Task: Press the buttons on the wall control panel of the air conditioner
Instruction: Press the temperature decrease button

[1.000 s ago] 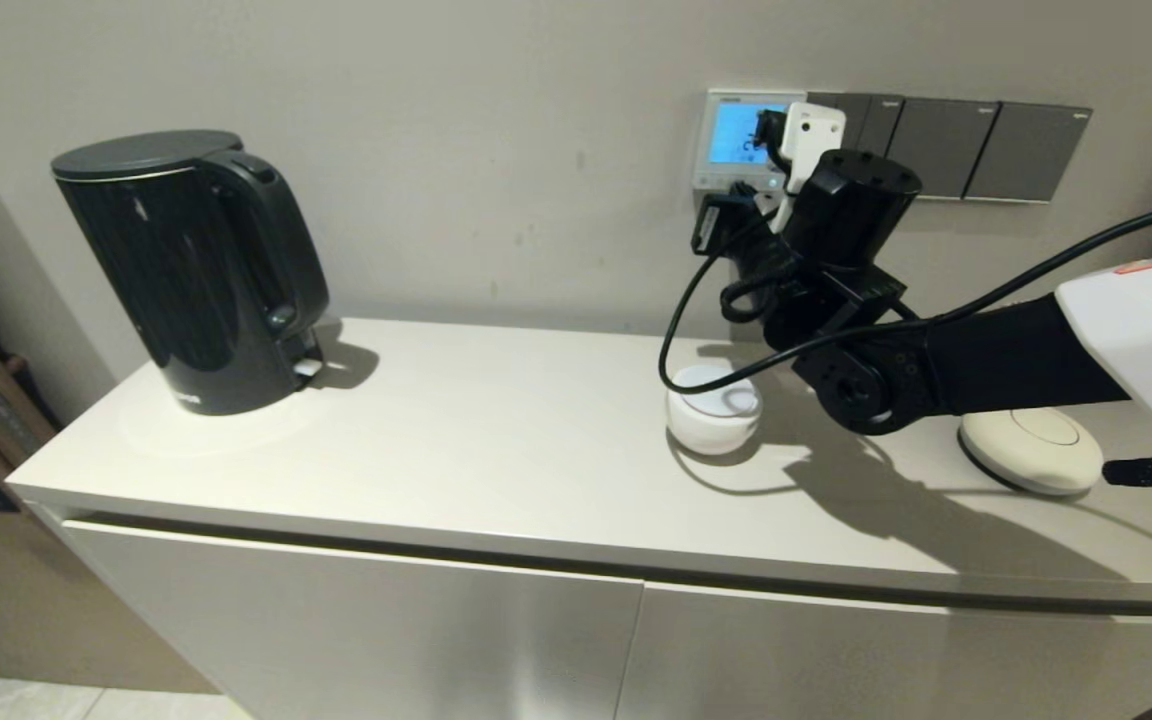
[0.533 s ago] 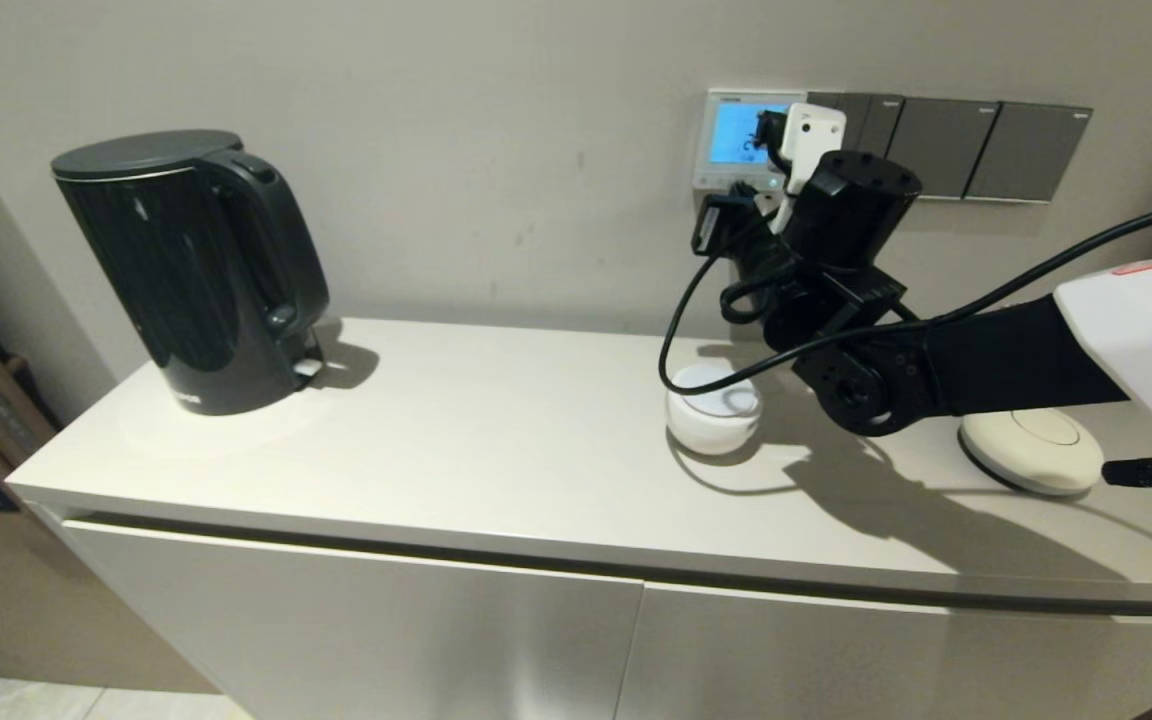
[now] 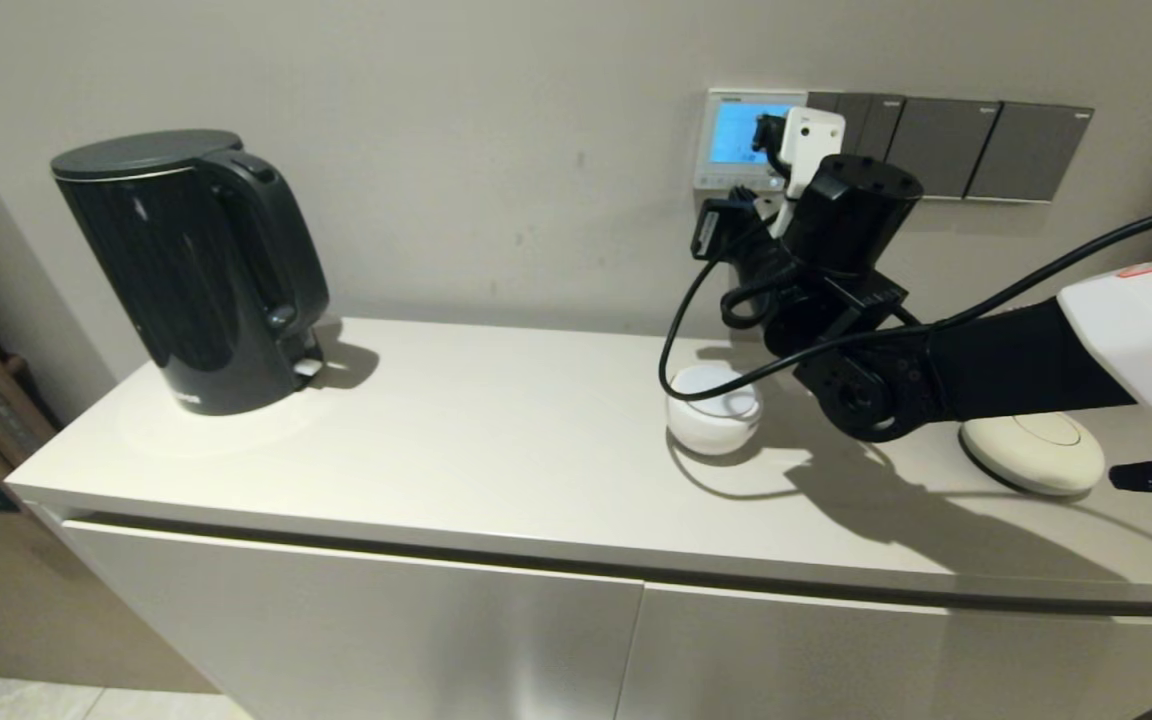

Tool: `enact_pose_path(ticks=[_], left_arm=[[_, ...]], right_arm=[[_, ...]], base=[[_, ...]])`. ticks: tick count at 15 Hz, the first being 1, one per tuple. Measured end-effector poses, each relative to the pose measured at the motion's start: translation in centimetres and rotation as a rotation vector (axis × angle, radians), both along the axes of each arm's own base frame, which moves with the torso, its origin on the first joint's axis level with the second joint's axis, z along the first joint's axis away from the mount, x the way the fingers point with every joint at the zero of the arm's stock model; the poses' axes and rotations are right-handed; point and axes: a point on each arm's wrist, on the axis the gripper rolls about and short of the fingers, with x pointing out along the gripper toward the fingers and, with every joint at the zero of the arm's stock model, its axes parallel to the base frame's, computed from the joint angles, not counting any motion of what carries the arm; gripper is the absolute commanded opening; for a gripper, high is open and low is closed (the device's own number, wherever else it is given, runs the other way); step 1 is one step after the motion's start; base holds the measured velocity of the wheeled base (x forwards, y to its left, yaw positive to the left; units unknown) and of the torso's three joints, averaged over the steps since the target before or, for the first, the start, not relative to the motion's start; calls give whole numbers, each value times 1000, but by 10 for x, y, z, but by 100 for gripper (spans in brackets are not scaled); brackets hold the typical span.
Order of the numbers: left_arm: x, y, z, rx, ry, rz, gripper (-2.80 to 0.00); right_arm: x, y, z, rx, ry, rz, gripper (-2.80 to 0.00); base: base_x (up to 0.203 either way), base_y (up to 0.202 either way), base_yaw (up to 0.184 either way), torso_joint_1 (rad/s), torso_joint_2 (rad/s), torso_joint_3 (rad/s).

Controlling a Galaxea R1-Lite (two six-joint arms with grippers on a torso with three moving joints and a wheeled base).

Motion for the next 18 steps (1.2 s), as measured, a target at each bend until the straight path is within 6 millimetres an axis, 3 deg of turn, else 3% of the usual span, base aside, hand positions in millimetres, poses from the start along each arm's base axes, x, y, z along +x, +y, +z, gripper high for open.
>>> enact_pose_path(ticks=[18], left_arm=[[0, 0, 0, 0, 0, 0, -280]], right_arm=[[3, 2, 1, 1, -9, 1, -280]], base=[[0, 0, 0, 0, 0, 0]])
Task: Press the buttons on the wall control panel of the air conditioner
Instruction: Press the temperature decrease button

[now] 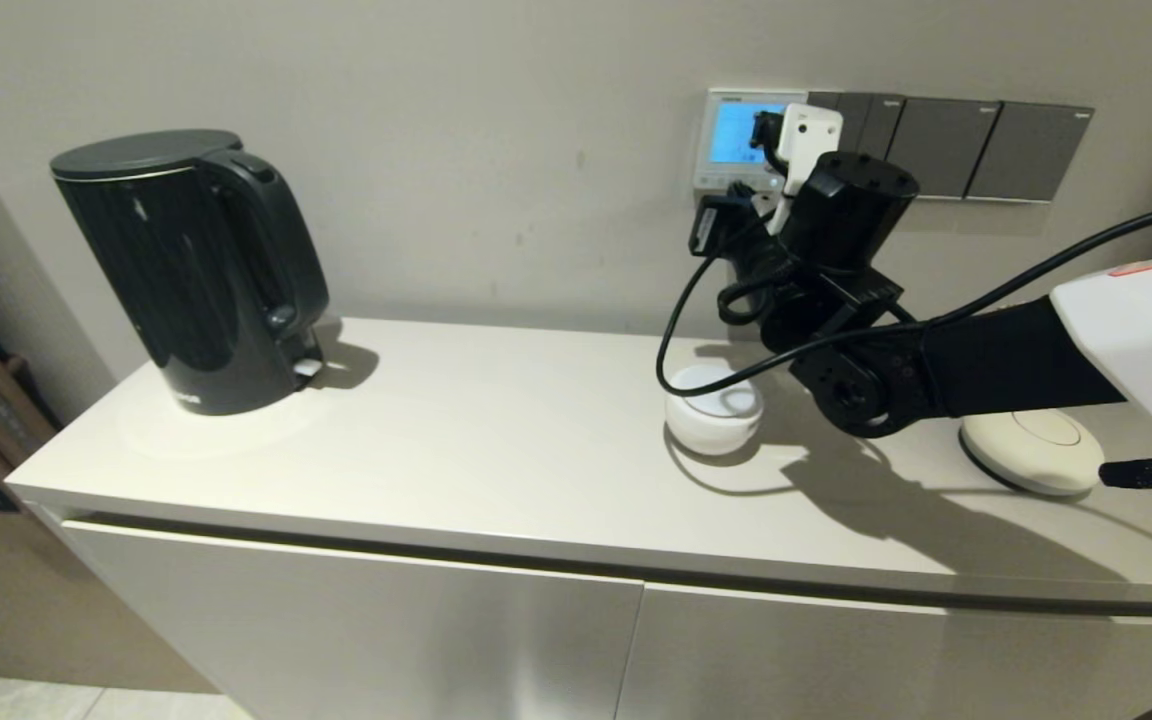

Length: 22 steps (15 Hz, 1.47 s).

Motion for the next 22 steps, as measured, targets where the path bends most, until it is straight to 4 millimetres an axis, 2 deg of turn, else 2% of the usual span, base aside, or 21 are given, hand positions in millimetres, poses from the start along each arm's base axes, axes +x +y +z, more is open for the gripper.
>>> enact_pose_path(ticks=[12, 22], left_arm=[[0, 0, 0, 0, 0, 0, -280], [0, 0, 0, 0, 0, 1, -280]], right_arm=[[-14, 4, 6, 7, -10, 22, -280], [-4, 2, 4, 3, -9, 7, -280]], base=[[0, 0, 0, 0, 0, 0], [0, 0, 0, 0, 0, 0]])
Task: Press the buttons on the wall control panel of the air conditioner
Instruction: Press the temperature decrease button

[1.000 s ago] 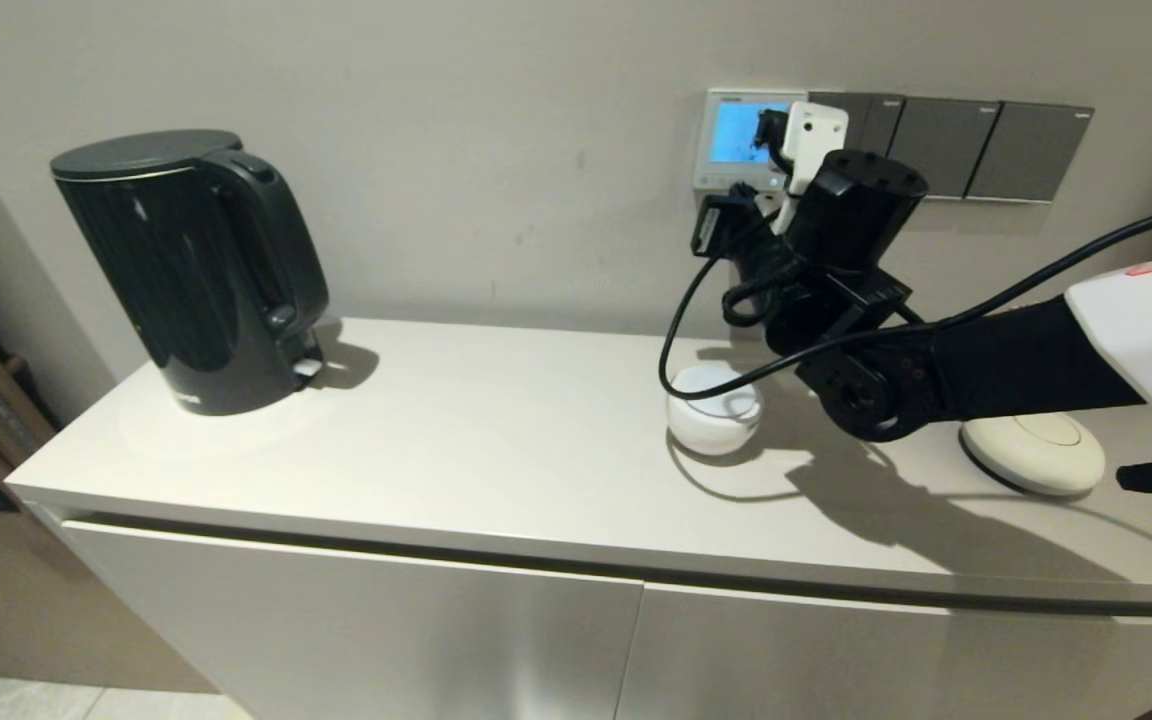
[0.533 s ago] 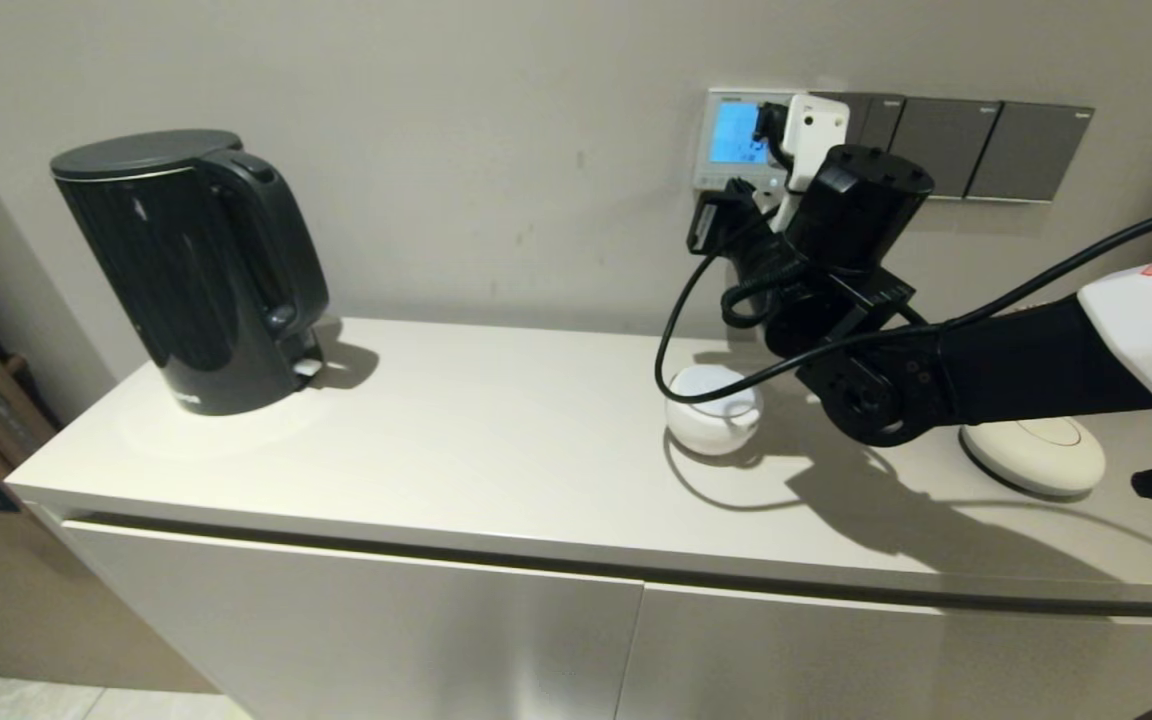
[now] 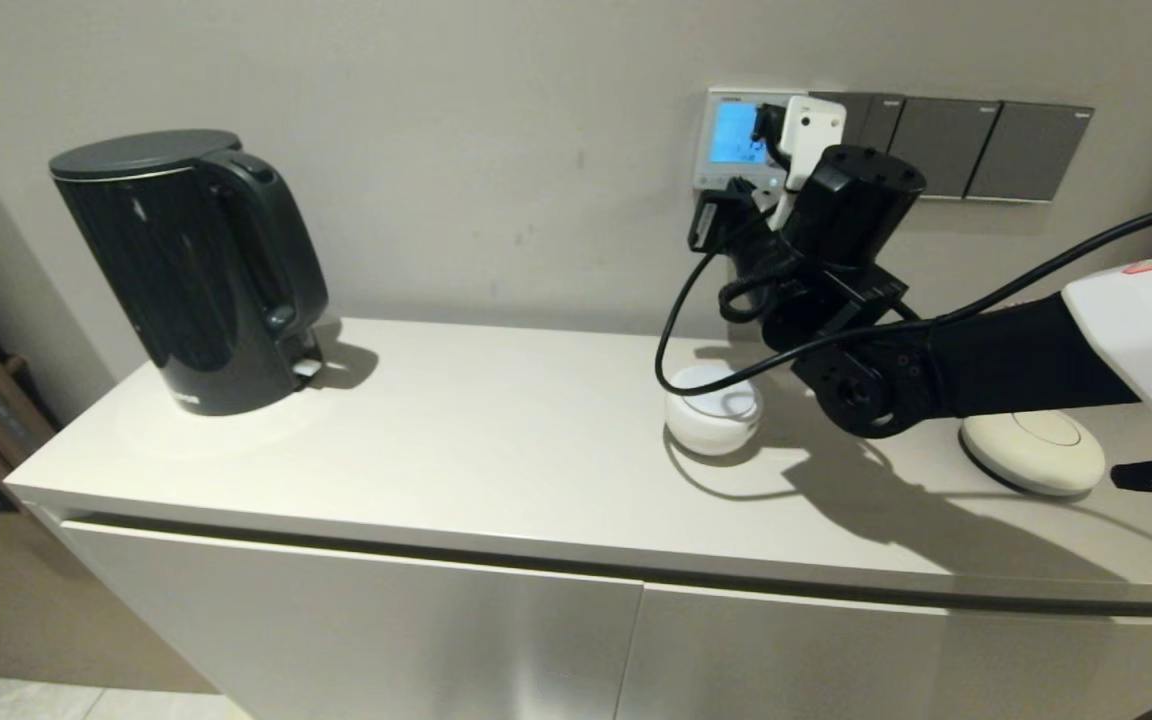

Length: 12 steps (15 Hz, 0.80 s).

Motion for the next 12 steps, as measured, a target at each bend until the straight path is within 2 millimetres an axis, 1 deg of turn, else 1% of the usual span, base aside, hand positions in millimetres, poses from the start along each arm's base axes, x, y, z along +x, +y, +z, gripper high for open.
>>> enact_pose_path(ticks=[5, 12], left_arm=[[0, 0, 0, 0, 0, -1, -280], [0, 0, 0, 0, 0, -1, -280]], right_arm=[[8, 2, -8, -10, 6, -7, -280], [9, 3, -9, -10, 6, -9, -280]], base=[[0, 0, 0, 0, 0, 0], [0, 0, 0, 0, 0, 0]])
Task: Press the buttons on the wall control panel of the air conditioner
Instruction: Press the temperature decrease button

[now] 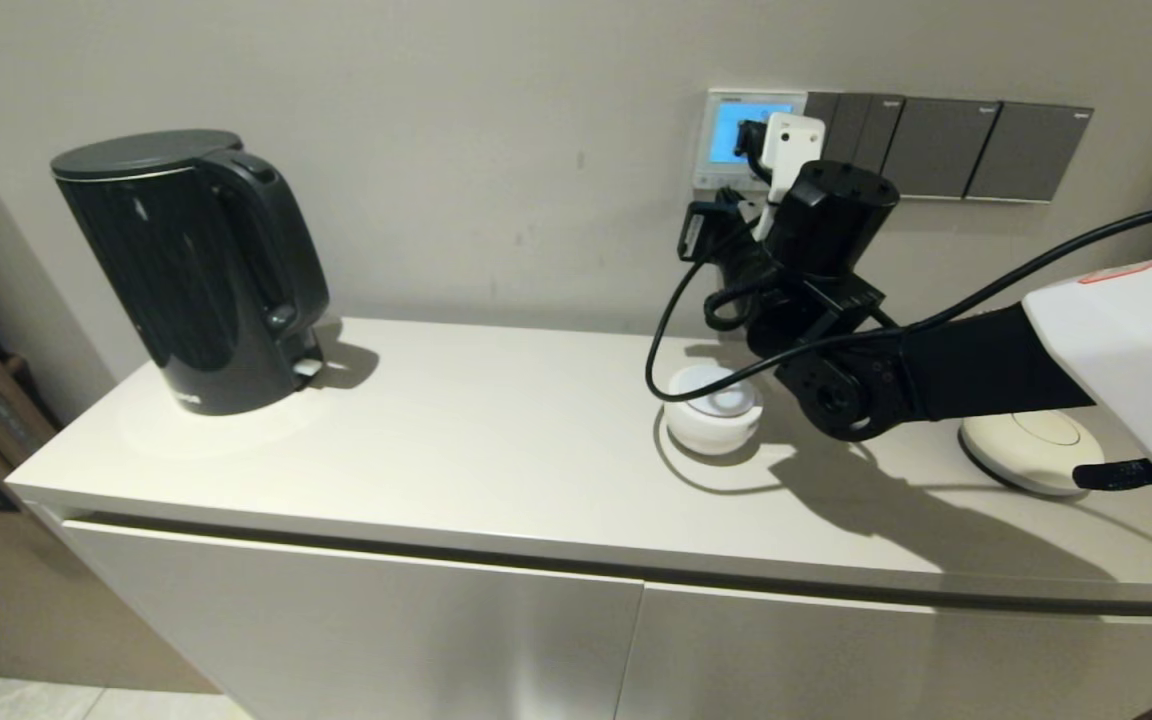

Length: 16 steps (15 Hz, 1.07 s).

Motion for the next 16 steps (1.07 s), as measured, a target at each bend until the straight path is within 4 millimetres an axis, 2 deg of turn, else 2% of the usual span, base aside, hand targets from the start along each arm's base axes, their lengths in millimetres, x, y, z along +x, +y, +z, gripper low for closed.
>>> enact_pose_path(ticks=[16], left_arm=[[0, 0, 0, 0, 0, 0, -280]], right_arm=[[1, -6, -2, -2, 5, -14, -280]], base=[[0, 0, 0, 0, 0, 0]])
